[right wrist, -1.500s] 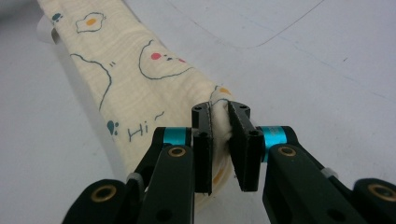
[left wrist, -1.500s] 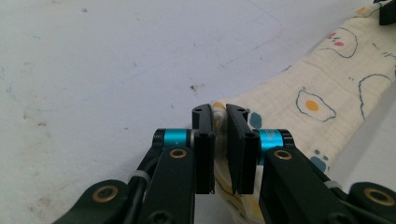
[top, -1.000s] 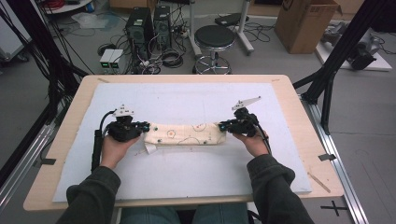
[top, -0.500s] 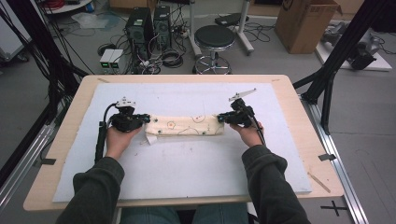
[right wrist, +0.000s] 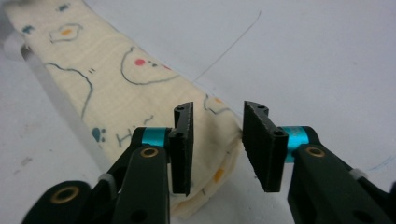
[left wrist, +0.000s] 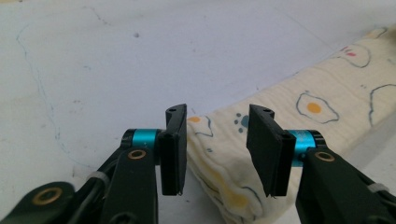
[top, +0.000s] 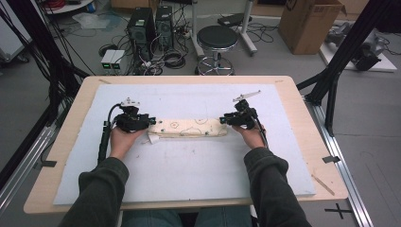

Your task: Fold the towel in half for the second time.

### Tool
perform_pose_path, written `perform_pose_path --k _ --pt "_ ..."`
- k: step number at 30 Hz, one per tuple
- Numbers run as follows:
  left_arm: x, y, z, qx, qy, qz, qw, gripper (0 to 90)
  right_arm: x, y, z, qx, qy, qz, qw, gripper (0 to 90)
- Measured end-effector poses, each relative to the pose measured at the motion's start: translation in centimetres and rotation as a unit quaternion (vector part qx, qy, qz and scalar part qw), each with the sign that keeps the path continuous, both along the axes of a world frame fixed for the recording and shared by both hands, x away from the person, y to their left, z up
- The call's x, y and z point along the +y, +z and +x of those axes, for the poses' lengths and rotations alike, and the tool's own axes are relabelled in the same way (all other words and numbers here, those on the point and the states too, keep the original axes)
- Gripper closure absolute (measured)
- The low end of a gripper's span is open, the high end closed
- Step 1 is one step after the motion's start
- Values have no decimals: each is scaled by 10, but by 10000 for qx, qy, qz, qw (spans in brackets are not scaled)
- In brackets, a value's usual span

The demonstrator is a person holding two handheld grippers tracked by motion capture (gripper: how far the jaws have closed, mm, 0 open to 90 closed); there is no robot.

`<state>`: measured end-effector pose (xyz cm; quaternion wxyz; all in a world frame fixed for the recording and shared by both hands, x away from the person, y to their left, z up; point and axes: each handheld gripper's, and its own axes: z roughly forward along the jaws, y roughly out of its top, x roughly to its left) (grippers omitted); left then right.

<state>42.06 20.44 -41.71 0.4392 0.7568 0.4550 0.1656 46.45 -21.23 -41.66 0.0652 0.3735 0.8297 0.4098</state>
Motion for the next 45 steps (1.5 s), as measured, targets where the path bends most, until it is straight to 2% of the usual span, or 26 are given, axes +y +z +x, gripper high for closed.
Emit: perform_pose_path --k 6,8,11,14,20,22,24,29,31,36,45 --pt "2 11 -9 -172 -27 -111 9998 473 -3 11 -9 -56 -27 121 9999 519" --pt "3 14 -12 -242 -20 -128 9996 462 -5 14 -13 -171 -54 192 9997 502" --pt "6 18 -16 -254 -16 -125 9996 429 -8 17 -16 -124 -102 253 9996 451" --pt "8 20 -21 -310 -63 -73 9995 421 -10 21 -20 -161 -117 312 9993 423" --pt "15 23 -32 -406 -64 -165 9990 408 -10 28 -26 -269 -151 408 9987 360" --pt "16 23 -36 -409 -90 -188 9989 404 -10 29 -28 -269 -156 412 9987 340" --pt "17 23 -38 -395 -128 -109 9991 397 -11 30 -29 -243 -165 430 9986 312" --pt "16 27 -42 -445 -189 -188 9987 379 -10 31 -33 -201 -109 416 9989 261" --pt "15 28 -44 -449 -250 -154 9986 375 -10 32 -34 -185 -89 409 9990 239" --pt "16 26 -51 -516 -284 -190 9981 373 -10 35 -38 -240 -57 444 9987 223" --pt "25 24 -60 -448 -284 -141 9985 357 -10 39 -45 -261 -30 400 9989 202"
